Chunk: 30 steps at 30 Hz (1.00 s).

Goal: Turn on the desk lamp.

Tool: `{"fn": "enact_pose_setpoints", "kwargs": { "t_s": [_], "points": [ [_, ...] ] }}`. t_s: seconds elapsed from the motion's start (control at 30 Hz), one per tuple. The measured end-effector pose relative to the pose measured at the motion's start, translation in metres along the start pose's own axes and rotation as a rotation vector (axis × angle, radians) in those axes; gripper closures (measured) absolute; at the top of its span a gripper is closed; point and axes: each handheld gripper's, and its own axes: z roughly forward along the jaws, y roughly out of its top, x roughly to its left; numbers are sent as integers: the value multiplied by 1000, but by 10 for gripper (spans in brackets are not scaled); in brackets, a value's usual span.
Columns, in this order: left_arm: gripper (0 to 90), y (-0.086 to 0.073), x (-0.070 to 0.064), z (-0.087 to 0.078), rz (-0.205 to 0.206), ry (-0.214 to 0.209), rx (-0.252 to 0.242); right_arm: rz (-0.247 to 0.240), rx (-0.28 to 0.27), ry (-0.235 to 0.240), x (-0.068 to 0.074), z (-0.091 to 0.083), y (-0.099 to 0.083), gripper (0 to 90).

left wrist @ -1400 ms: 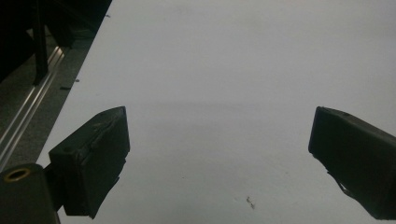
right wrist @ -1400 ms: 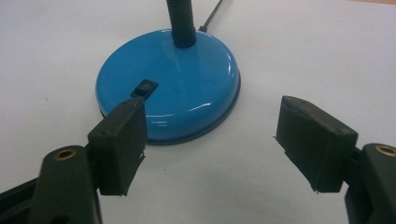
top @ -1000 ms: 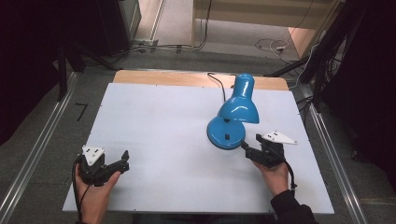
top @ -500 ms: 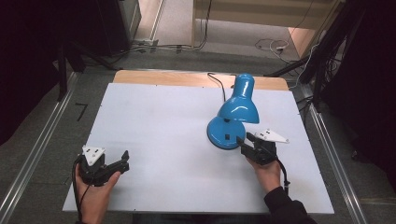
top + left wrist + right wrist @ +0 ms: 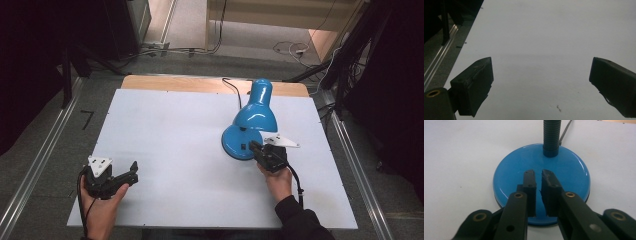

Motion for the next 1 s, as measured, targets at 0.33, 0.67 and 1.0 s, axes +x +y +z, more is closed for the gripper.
{"fn": "enact_pose_setpoints", "kwargs": {
  "t_s": [0.33,0.67,1.0],
  "points": [
    [59,0,1,0,-4,-3,-4,-3,2,1,3,10,2,873],
    [58,0,1,0,-5,-3,-5,-1,12,7,7,17,3,873],
    [58,0,1,0,-5,-3,-6,0,20,13,8,22,2,873]
  ]
}}
